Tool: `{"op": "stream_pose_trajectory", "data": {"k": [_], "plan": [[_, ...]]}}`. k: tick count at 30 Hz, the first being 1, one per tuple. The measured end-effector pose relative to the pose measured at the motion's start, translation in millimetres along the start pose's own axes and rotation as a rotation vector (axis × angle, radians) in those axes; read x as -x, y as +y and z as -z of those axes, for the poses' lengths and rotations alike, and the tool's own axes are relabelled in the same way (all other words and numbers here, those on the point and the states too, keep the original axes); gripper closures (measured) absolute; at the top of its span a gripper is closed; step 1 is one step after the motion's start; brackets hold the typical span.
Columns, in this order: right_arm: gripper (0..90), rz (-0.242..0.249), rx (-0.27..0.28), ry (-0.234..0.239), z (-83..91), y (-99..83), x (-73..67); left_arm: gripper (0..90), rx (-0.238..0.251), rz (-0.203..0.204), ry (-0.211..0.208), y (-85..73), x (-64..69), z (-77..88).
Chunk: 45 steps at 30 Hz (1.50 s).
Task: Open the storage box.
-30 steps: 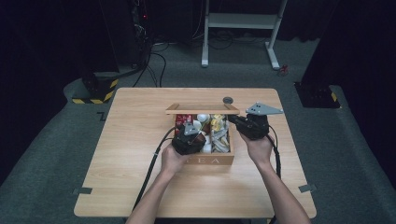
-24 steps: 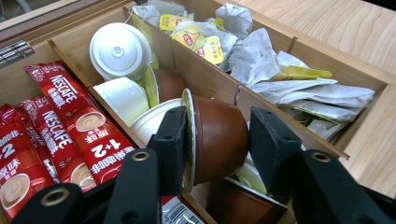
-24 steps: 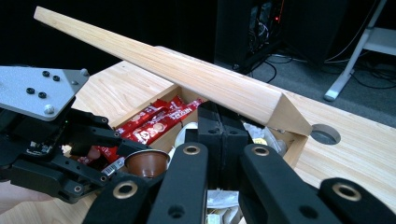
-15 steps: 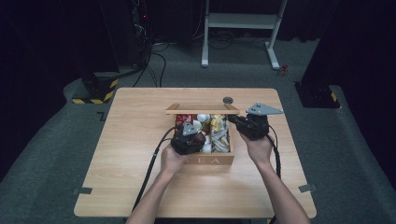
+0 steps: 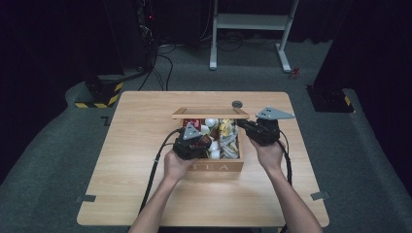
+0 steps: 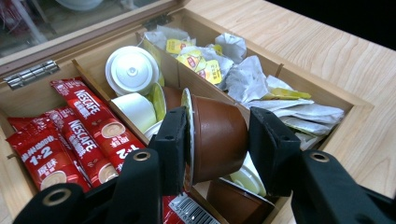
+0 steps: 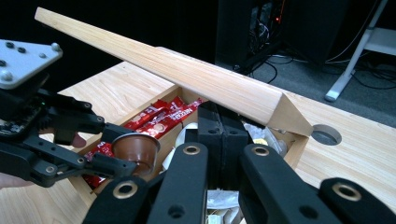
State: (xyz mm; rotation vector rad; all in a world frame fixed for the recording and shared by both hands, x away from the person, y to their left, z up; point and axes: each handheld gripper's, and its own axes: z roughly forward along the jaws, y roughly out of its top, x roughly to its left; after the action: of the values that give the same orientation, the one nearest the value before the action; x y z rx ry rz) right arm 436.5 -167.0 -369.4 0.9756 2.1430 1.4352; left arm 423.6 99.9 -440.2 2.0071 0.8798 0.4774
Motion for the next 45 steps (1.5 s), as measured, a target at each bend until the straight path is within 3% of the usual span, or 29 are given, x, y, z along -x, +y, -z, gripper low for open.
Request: {"op": "stream_pose_trajectory", "data": {"k": [10,36,45], "plan": [[90.0,0.002,-0.007,-0.001,-1.0,-0.1,-0.7,58.3,0.031,0.022,-0.019,0.3,-2.0,10.9],[89.9,-0.003,-0.008,0.004,-2.1,-0.6,-0.9,58.3,0.087,0.037,0.002,-2.0,-14.2,41.9],[90.0,-0.002,-0.007,0.004,-2.1,-0.9,-0.8,58.3,0.102,0.058,-0.018,-3.8,-17.6,51.2]]}}
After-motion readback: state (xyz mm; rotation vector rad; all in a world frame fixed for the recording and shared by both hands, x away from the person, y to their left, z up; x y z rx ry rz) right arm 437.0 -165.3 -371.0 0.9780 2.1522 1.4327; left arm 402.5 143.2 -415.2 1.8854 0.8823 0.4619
